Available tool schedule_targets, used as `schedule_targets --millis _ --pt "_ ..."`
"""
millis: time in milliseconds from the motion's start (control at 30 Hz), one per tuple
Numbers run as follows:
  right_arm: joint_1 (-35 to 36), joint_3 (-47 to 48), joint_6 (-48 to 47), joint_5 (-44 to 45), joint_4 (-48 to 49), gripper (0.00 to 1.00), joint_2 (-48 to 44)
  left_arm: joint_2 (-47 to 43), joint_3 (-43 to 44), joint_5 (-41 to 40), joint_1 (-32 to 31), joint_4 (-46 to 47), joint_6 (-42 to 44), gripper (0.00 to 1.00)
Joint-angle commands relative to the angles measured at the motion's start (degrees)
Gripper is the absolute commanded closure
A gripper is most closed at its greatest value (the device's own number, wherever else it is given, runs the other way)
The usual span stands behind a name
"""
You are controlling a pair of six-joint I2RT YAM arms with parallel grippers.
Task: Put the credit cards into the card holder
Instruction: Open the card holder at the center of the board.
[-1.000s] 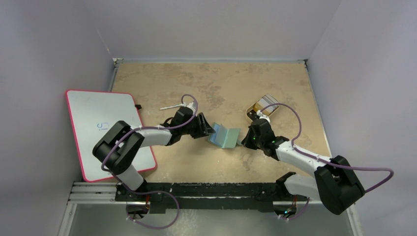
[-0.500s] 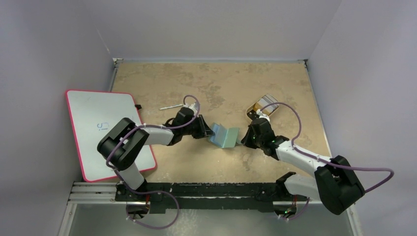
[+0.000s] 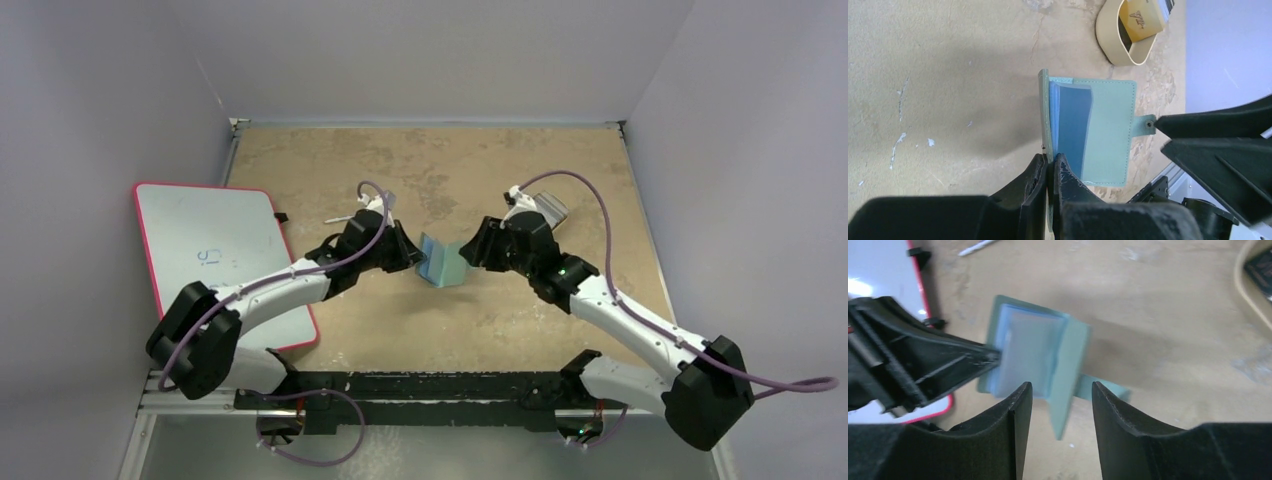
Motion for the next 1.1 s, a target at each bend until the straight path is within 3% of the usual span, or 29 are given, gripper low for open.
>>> schedule_targets --millis 0,100,533,767,1067 --pt "5.6 5.5 0.9 -0.9 3.2 0.50 2.7 -1.8 1.5 -6.5 -2.5 -4.5 1.1 1.00" --pt "8.3 6.8 1.8 -2.0 8.3 0.55 6.1 -0.8 3.9 -11.6 -4.7 -9.4 2.9 1.00" --pt "9.3 9.0 3.7 -5.7 18.5 0.72 18.9 -1.2 2.5 -11.1 -5.0 -8.4 2.5 1.00" --pt "9.3 11.2 2.2 -3.1 12.3 0.74 23.3 -1.8 1.9 -11.0 -5.0 -7.5 2.3 1.00" --pt "9.3 5.5 0.1 -0.1 5.0 0.78 24.7 -2.8 -1.7 -12.9 -4.9 -7.7 1.5 1.00"
